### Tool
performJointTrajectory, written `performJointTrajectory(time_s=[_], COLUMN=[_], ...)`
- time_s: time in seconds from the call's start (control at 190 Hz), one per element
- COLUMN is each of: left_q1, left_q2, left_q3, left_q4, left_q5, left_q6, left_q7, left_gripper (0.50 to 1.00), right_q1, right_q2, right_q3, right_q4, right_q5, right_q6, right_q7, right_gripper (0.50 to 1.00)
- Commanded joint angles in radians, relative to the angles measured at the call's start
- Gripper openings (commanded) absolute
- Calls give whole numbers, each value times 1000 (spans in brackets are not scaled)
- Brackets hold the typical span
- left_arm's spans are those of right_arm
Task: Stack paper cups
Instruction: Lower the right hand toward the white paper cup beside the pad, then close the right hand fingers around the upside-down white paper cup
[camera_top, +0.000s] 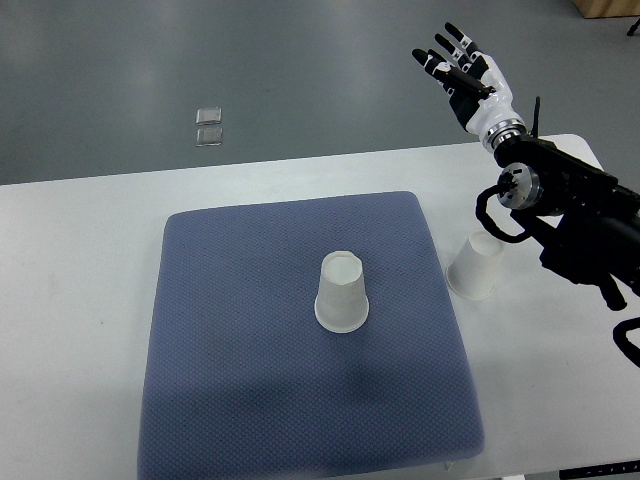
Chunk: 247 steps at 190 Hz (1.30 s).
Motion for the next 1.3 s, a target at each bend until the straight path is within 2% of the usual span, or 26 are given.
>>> performJointTrajectory(time_s=[0.0,0.142,0.395,0.574,0.627,0.632,0.742,0.848,0.974,1.216,1.295], left_q1=[0,0,0,0,0,0,0,0,0,0,0], left_q2=[0,0,0,0,0,0,0,0,0,0,0], left_q3=[0,0,0,0,0,0,0,0,0,0,0], left_q4=[0,0,0,0,0,0,0,0,0,0,0], left_q5=[1,1,0,0,0,1,0,0,0,0,0], left_q6=[0,0,0,0,0,0,0,0,0,0,0], left_q7=[-1,0,0,0,0,0,0,0,0,0,0], left_gripper=[1000,1000,1000,1000,1000,1000,1000,1000,1000,1000,1000], right_q1=[13,26,56,119,119,142,153,154,153,144,130], right_q2=[-13,-75,-275,-450,-450,-494,-563,-603,-608,-597,-592], right_q3=[-3,-25,-233,-342,-342,-362,-390,-422,-430,-433,-442], right_q4=[9,70,299,423,423,460,538,590,601,601,601], right_q5=[-42,-233,-611,-778,-778,-878,-1108,-1304,-1487,-1626,-1672], right_q6=[-1,1,36,160,160,196,266,281,266,231,195], right_q7=[-3,-9,-25,-25,-25,-25,-25,-25,-26,-43,-43], right_gripper=[913,913,913,913,913,913,913,913,913,913,913])
